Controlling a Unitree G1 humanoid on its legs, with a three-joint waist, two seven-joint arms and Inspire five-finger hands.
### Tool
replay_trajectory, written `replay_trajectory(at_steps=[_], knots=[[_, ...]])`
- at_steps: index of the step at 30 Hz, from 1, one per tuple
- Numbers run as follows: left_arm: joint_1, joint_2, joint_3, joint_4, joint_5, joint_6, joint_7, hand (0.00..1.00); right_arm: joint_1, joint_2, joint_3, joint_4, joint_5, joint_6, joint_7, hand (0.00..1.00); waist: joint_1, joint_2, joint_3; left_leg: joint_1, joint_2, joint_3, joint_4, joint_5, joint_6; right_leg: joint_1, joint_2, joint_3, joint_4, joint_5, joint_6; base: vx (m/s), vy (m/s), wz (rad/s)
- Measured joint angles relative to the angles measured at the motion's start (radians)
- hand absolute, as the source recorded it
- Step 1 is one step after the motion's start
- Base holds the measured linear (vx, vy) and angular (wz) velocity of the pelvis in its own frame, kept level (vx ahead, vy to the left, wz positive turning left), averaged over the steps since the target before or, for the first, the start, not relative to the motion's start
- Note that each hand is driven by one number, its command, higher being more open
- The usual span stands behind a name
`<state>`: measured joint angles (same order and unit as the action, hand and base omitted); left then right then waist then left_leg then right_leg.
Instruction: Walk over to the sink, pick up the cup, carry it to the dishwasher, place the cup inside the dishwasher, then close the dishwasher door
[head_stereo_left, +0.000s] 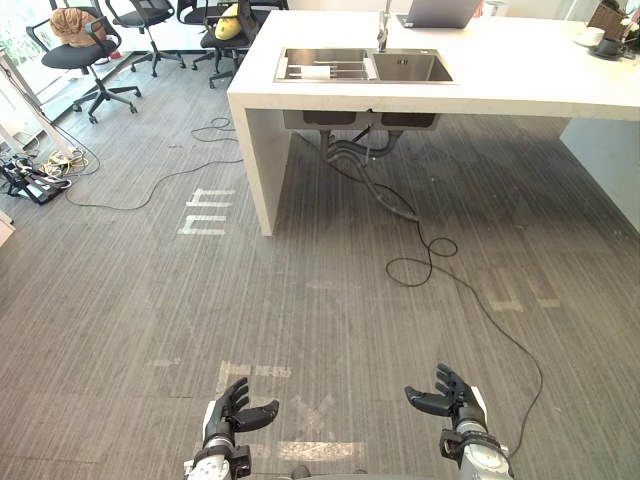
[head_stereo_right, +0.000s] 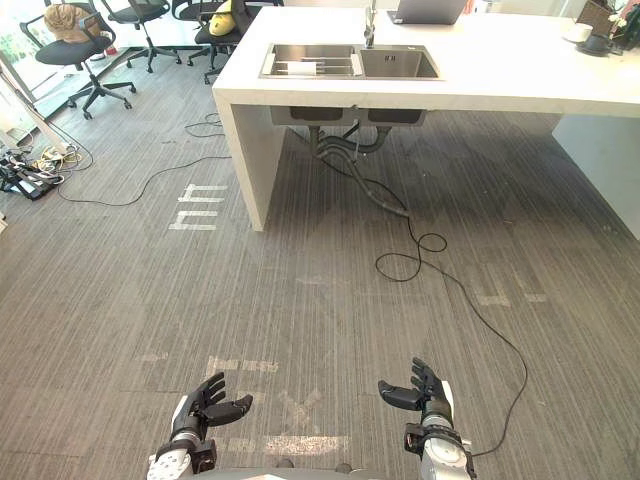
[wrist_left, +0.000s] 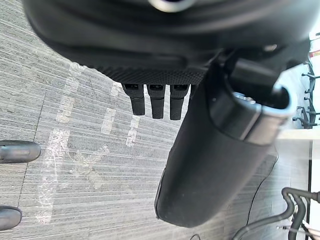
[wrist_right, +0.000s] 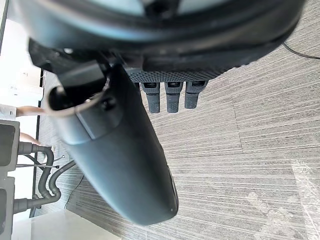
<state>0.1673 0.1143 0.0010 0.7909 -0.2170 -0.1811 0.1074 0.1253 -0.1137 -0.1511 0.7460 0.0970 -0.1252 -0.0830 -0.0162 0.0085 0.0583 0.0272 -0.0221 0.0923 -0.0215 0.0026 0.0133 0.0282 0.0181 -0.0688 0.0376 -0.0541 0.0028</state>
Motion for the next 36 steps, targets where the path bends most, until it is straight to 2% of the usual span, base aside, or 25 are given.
replay_trajectory(at_steps=[29,35,36], knots=[[0.003,-0.002,-0.009,-0.021,0.000,0.000,-0.004,0.90,-0.006,0.000,0.002,0.025,0.001,0.000,-0.002,0.90,0.000,-0.002,0.001,-0.003,-0.002,-0.001,-0.019,0.006,-0.001,-0.009,0.000,-0.007,-0.012,0.004,-0.002,0.00,0.000,0.00],[0.011,0.000,-0.009,-0.119,-0.001,0.001,-0.003,0.90,-0.026,0.000,0.000,0.021,0.018,0.001,-0.004,0.90,0.001,-0.012,0.007,-0.024,0.000,0.006,0.013,-0.024,-0.003,-0.039,-0.001,0.005,0.029,-0.031,-0.001,0.02,-0.004,-0.05],[0.012,0.000,-0.009,-0.149,-0.004,0.001,-0.003,0.90,-0.040,0.000,-0.002,0.019,0.029,0.001,-0.008,0.90,0.002,-0.014,0.009,-0.050,0.004,0.015,0.068,-0.059,0.000,-0.061,-0.002,0.013,0.065,-0.058,-0.001,0.04,-0.007,-0.14]])
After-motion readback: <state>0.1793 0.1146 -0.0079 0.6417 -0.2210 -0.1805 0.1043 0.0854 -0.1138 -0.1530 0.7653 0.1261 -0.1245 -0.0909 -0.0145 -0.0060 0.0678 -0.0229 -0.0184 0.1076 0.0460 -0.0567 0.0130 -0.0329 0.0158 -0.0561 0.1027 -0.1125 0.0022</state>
